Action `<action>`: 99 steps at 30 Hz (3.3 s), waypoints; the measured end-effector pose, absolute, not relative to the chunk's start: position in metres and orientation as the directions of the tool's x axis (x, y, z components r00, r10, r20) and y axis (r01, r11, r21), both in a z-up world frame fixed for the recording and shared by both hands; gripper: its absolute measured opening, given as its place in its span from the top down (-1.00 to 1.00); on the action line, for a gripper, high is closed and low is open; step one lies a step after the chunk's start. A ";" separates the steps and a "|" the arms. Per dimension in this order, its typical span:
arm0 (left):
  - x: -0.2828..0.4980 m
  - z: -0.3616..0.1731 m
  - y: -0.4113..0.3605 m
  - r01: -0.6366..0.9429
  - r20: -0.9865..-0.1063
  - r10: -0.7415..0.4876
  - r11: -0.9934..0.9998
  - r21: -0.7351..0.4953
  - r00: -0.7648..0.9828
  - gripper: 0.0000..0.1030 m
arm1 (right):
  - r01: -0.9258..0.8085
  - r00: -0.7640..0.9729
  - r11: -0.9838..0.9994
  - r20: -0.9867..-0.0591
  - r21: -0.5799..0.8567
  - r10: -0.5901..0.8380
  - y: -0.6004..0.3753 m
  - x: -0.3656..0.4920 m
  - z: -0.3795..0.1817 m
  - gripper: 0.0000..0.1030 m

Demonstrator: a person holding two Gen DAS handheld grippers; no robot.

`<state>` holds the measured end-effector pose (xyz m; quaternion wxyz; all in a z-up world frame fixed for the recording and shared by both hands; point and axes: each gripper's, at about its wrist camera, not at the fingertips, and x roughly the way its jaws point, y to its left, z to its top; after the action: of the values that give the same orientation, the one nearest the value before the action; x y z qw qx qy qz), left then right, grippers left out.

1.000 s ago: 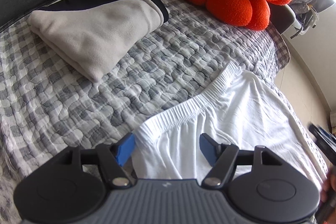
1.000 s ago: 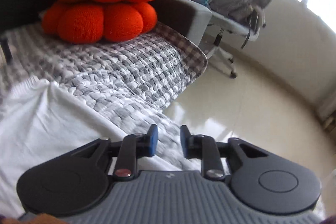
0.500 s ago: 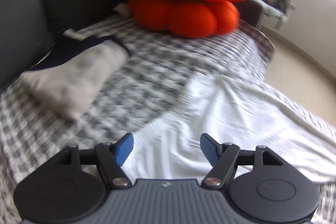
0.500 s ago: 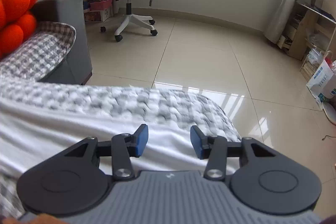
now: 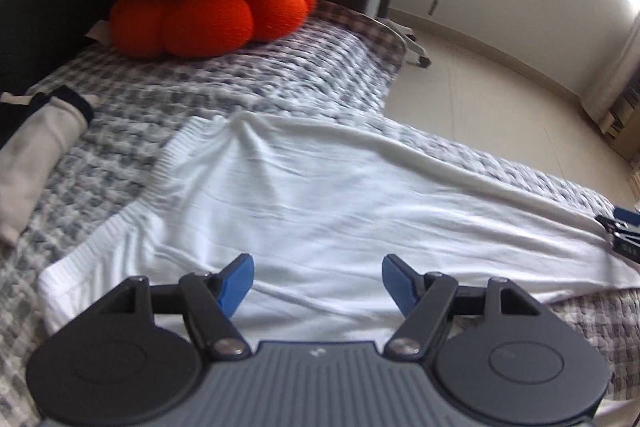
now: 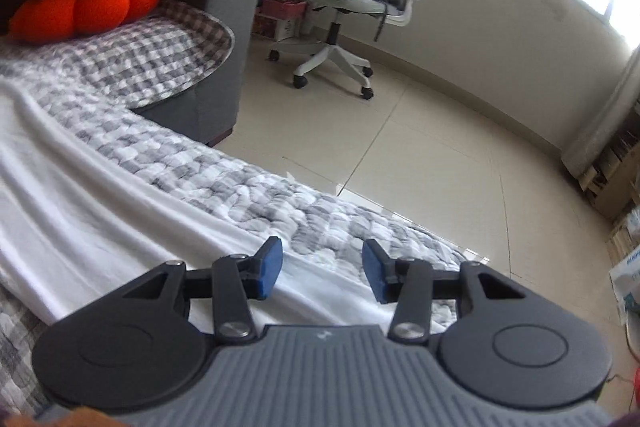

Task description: Fold clothes

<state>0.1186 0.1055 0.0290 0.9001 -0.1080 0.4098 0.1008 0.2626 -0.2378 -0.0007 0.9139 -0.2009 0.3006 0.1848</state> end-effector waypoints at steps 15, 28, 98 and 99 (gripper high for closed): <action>0.130 0.008 0.079 -0.167 -0.790 0.138 0.985 0.046 0.597 -0.51 | -0.694 0.591 0.687 -0.716 -0.215 0.372 -0.228 0.263 0.004 1.00; 0.129 0.009 0.079 -0.156 -0.795 0.132 0.987 0.047 0.593 -0.52 | -0.620 0.700 0.715 -0.640 -0.324 0.317 -0.225 0.264 0.015 0.74; 0.136 0.011 0.081 -0.183 -0.791 0.138 0.983 0.033 0.596 -0.52 | -0.185 0.772 0.977 -0.631 -0.104 0.079 -0.361 0.275 0.010 0.08; 0.137 0.012 0.082 -0.187 -0.791 0.136 0.982 0.028 0.596 -0.52 | -0.170 0.765 0.981 -0.640 -0.092 0.073 -0.370 0.273 0.007 0.08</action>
<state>0.1366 0.0815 0.0117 0.8929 -0.0288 0.4402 0.0904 0.2728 -0.3697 0.0066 0.9366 -0.0723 0.3368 0.0648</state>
